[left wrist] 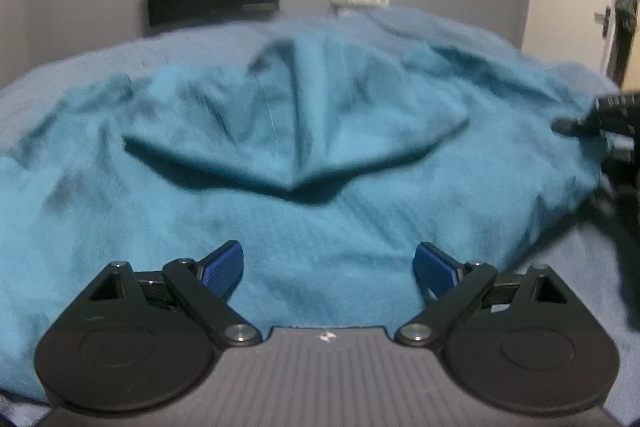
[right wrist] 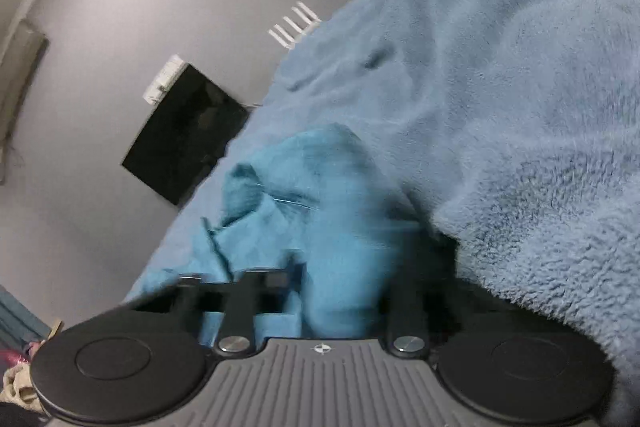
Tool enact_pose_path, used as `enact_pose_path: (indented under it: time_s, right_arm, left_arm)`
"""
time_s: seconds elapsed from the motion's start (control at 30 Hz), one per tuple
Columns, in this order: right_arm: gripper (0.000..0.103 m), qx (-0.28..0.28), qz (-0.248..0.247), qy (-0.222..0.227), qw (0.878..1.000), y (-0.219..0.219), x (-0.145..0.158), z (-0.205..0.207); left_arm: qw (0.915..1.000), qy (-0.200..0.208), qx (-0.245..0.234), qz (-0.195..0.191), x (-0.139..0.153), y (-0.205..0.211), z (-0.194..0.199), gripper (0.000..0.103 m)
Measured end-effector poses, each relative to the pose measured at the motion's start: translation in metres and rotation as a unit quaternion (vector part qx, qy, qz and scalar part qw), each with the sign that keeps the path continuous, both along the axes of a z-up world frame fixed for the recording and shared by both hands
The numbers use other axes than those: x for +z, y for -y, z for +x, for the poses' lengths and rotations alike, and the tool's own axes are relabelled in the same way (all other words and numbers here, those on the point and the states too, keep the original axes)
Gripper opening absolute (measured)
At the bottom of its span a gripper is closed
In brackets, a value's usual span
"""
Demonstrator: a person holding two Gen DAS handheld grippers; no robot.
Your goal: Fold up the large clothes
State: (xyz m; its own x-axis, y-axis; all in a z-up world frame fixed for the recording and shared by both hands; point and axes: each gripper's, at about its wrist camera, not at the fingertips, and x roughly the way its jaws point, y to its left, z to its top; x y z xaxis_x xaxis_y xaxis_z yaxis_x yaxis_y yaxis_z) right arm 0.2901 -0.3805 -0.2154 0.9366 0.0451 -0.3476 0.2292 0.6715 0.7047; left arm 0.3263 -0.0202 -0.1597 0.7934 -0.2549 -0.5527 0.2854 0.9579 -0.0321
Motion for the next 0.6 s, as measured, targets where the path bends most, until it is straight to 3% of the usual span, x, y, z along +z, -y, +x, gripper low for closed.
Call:
enact_pose_path:
  time_s: [0.1, 0.2, 0.37, 0.43, 0.5, 0.57, 0.6]
  right_arm:
    - [0.017, 0.003, 0.000, 0.008, 1.000, -0.007, 0.005, -0.002]
    - [0.021, 0.004, 0.012, 0.000, 1.000, -0.006, 0.000, 0.004]
    - [0.046, 0.006, 0.039, -0.009, 0.999, 0.002, -0.009, 0.013]
    - [0.049, 0.015, 0.045, -0.016, 0.999, -0.003, -0.012, 0.015]
    - [0.044, 0.023, 0.051, -0.021, 0.998, -0.004, -0.016, 0.022]
    - [0.021, 0.019, 0.054, -0.019, 0.998, -0.004, -0.016, 0.026]
    - [0.021, 0.017, 0.053, -0.018, 0.998, -0.003, -0.014, 0.027]
  left_arm:
    - [0.9983, 0.057, 0.013, 0.005, 0.017, 0.008, 0.005, 0.094]
    - [0.9951, 0.080, 0.048, 0.035, 0.024, 0.019, 0.026, 0.094]
    - [0.9952, 0.018, 0.082, 0.051, 0.002, 0.025, 0.074, 0.094]
    - [0.9952, -0.007, 0.075, 0.063, -0.016, 0.025, 0.082, 0.094]
    - [0.9952, 0.012, 0.072, 0.066, -0.024, 0.026, 0.078, 0.094]
    - [0.9959, 0.020, 0.071, 0.052, -0.021, 0.023, 0.073, 0.094]
    - [0.9964, 0.024, 0.070, 0.043, -0.018, 0.021, 0.067, 0.094]
